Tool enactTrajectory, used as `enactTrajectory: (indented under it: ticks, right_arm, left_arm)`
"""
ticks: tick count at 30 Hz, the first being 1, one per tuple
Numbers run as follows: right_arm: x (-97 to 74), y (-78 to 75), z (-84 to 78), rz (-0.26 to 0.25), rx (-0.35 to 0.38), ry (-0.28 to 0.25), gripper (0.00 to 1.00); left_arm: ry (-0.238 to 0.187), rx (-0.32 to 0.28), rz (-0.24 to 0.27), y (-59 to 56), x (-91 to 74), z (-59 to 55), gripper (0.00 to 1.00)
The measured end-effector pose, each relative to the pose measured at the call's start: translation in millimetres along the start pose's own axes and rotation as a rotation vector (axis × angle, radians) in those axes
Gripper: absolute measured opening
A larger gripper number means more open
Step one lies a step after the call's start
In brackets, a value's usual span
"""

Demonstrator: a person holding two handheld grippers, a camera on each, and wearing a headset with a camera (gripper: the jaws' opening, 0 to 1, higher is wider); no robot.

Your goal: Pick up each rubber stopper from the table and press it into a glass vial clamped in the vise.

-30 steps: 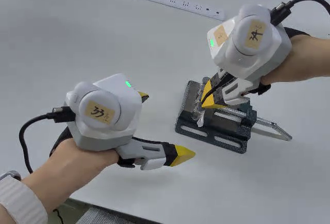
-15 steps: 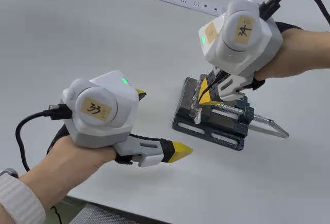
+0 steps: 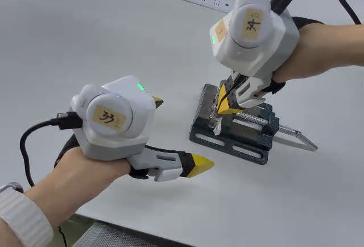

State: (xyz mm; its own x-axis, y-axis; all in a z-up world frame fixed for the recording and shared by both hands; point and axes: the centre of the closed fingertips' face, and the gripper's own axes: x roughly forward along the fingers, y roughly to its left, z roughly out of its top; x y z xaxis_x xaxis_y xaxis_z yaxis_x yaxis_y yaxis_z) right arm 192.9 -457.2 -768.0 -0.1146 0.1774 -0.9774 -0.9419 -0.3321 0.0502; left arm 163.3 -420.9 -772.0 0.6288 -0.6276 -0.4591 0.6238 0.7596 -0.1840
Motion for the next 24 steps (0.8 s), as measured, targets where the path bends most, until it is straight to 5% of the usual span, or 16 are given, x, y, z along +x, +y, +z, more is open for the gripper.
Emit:
enactTrajectory:
  ticks: [24]
  right_arm:
    - [4.2, -3.8, 2.4, 0.035, 0.022, 0.078, 0.00]
  left_arm:
    - [-0.008, -0.018, 0.004, 3.4, 0.1, -3.7, 0.87]
